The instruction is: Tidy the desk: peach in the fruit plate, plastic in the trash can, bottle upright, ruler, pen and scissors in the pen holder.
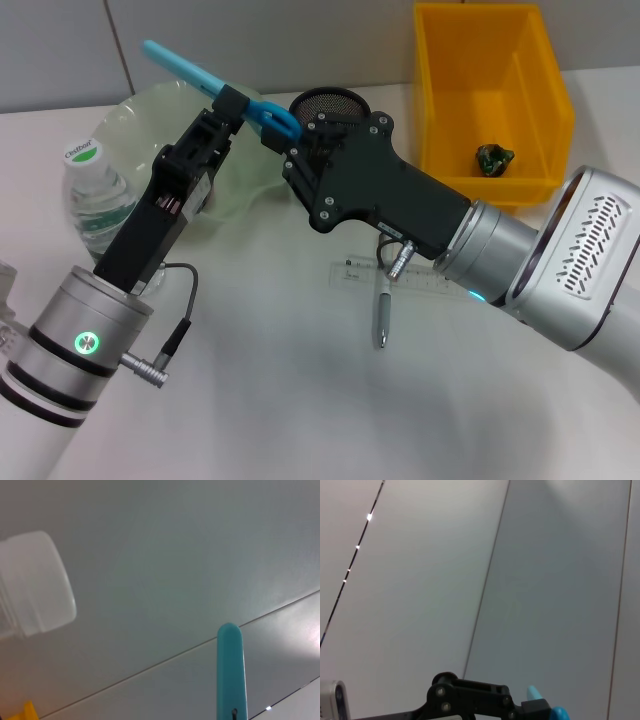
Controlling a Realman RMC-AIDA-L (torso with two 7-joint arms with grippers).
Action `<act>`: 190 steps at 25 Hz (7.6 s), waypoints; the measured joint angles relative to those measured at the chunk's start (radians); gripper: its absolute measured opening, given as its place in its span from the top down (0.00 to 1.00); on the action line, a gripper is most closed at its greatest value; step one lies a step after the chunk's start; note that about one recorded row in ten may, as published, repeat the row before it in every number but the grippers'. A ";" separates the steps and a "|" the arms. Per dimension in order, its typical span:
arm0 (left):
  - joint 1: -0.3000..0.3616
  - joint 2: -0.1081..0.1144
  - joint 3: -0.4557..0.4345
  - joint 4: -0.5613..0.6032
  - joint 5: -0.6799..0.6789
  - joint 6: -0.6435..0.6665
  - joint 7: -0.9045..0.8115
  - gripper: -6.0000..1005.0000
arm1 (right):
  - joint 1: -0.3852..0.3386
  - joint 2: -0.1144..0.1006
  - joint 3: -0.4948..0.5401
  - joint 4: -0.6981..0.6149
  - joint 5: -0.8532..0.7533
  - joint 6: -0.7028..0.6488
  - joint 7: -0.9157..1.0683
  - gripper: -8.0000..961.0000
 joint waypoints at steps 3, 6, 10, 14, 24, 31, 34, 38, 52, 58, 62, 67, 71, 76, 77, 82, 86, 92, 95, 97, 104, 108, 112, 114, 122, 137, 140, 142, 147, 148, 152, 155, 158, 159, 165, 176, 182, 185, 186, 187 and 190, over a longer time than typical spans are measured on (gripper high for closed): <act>0.000 0.000 -0.001 0.000 0.001 0.000 0.000 0.73 | 0.000 0.000 -0.002 -0.002 0.000 -0.001 0.000 0.85; 0.000 0.000 -0.002 0.000 0.002 0.000 0.001 0.73 | -0.001 0.000 -0.003 -0.003 0.000 -0.001 0.000 0.90; 0.002 0.000 -0.002 0.000 0.003 0.001 0.001 0.73 | -0.002 0.000 0.001 -0.003 -0.002 -0.003 0.000 0.91; 0.002 0.000 -0.002 0.000 0.003 0.001 0.001 0.73 | -0.004 0.000 0.002 -0.003 -0.003 -0.004 0.000 0.91; 0.005 0.000 -0.013 0.001 0.001 0.004 0.001 0.63 | -0.010 0.000 0.003 -0.005 -0.003 -0.006 0.000 0.91; 0.006 0.000 -0.011 0.008 0.009 0.006 0.001 0.41 | -0.014 0.000 0.006 -0.007 0.003 -0.011 0.000 0.91; 0.006 0.000 -0.028 0.012 0.033 0.005 0.001 0.33 | -0.015 0.000 0.012 -0.008 0.002 -0.015 0.000 0.91; 0.007 0.000 -0.032 0.013 0.037 0.005 0.001 0.26 | -0.016 0.000 0.012 -0.008 0.002 -0.016 0.000 0.91; 0.003 0.001 -0.039 0.135 0.108 0.086 -0.001 0.16 | -0.074 -0.005 0.160 -0.018 0.002 -0.041 0.064 0.90; -0.040 0.003 -0.036 0.280 0.259 0.178 0.001 0.16 | -0.105 -0.006 0.201 -0.064 0.006 -0.041 0.196 0.90; -0.059 0.005 -0.034 0.351 0.357 0.211 0.041 0.16 | -0.127 -0.007 0.211 -0.108 0.006 -0.034 0.310 0.89; -0.056 0.010 -0.030 0.500 0.469 0.311 0.143 0.16 | -0.154 -0.009 0.206 -0.172 0.003 -0.030 0.458 0.89; -0.050 0.012 0.017 0.590 0.490 0.332 0.161 0.16 | -0.163 -0.011 0.174 -0.258 0.000 -0.029 0.622 0.88; -0.033 0.012 0.167 0.715 0.491 0.312 0.180 0.16 | -0.162 -0.012 0.079 -0.408 -0.001 -0.011 0.850 0.88; -0.027 0.012 0.191 0.737 0.490 0.304 0.186 0.16 | -0.161 -0.012 0.049 -0.449 -0.001 0.001 0.907 0.88; 0.007 0.014 0.248 0.809 0.490 0.277 0.227 0.16 | -0.159 -0.019 -0.130 -0.655 -0.003 0.095 1.186 0.87; 0.030 0.017 0.273 0.858 0.490 0.262 0.245 0.16 | -0.164 -0.044 -0.243 -0.793 -0.009 0.139 1.392 0.87; 0.040 0.020 0.324 0.891 0.491 0.223 0.250 0.16 | -0.148 -0.080 -0.280 -1.023 -0.182 0.137 1.720 0.86; 0.044 0.020 0.331 0.892 0.491 0.206 0.251 0.16 | -0.104 -0.104 -0.288 -1.131 -0.301 0.102 1.863 0.86; 0.047 0.018 0.331 0.887 0.490 0.198 0.251 0.16 | -0.057 -0.129 -0.290 -1.172 -0.393 0.082 1.964 0.86; 0.061 0.011 0.322 0.843 0.454 0.164 0.271 0.16 | 0.174 -0.205 -0.283 -1.200 -0.805 0.046 2.290 0.85; 0.071 0.010 0.325 0.807 0.437 0.129 0.293 0.16 | 0.295 -0.214 -0.289 -1.163 -0.956 0.011 2.337 0.84; 0.074 0.011 0.328 0.775 0.440 0.101 0.301 0.16 | 0.390 -0.203 -0.300 -1.086 -1.085 0.016 2.351 0.84; 0.079 0.011 0.329 0.771 0.443 0.098 0.303 0.16 | 0.451 -0.179 -0.304 -1.030 -1.179 0.044 2.365 0.84; 0.096 0.013 0.336 0.769 0.445 0.098 0.312 0.16 | 0.489 -0.137 -0.401 -0.987 -1.259 0.121 2.450 0.83; 0.095 0.011 0.352 0.768 0.444 0.097 0.312 0.16 | 0.556 -0.107 -0.455 -0.789 -1.282 0.319 2.515 0.81; 0.096 0.011 0.352 0.769 0.443 0.097 0.312 0.16 | 0.555 -0.105 -0.456 -0.778 -1.283 0.333 2.524 0.81; 0.096 0.011 0.352 0.768 0.443 0.097 0.312 0.16 | 0.554 -0.105 -0.456 -0.772 -1.284 0.338 2.528 0.81; 0.096 0.012 0.352 0.768 0.443 0.097 0.312 0.16 | 0.554 -0.105 -0.456 -0.771 -1.284 0.344 2.534 0.80; 0.096 0.012 0.352 0.768 0.443 0.097 0.312 0.16 | 0.554 -0.105 -0.456 -0.771 -1.284 0.347 2.536 0.80; 0.096 0.012 0.352 0.768 0.443 0.097 0.312 0.16 | 0.556 -0.104 -0.456 -0.773 -1.285 0.355 2.540 0.80; 0.096 0.014 0.352 0.769 0.441 0.098 0.312 0.16 | 0.557 -0.097 -0.456 -0.780 -1.285 0.355 2.539 0.80; 0.096 0.014 0.352 0.770 0.441 0.099 0.312 0.16 | 0.559 -0.095 -0.456 -0.782 -1.285 0.357 2.539 0.75; 0.096 0.014 0.352 0.770 0.441 0.100 0.312 0.16 | 0.560 -0.094 -0.456 -0.782 -1.285 0.357 2.539 0.71; 0.096 0.014 0.352 0.772 0.444 0.100 0.312 0.16 | 0.561 -0.085 -0.456 -0.794 -1.285 0.364 2.532 0.45; 0.100 0.015 0.352 0.776 0.441 0.105 0.309 0.16 | 0.517 -0.062 -0.467 -0.906 -1.273 0.303 2.507 0.31; 0.102 0.015 0.348 0.773 0.440 0.107 0.303 0.16 | 0.464 -0.043 -0.471 -1.054 -1.178 0.133 2.435 0.31; 0.102 0.015 0.348 0.773 0.440 0.107 0.303 0.16 | 0.436 -0.036 -0.506 -1.130 -1.144 0.041 2.424 0.31; 0.104 0.015 0.346 0.772 0.439 0.109 0.302 0.16 | 0.424 -0.032 -0.530 -1.157 -1.141 0.015 2.424 0.31; 0.104 0.015 0.346 0.772 0.439 0.109 0.302 0.16 | 0.414 -0.029 -0.549 -1.175 -1.139 -0.001 2.424 0.31; 0.105 0.015 0.346 0.777 0.438 0.112 0.285 0.16 | 0.393 -0.026 -0.620 -1.199 -1.139 -0.034 2.415 0.31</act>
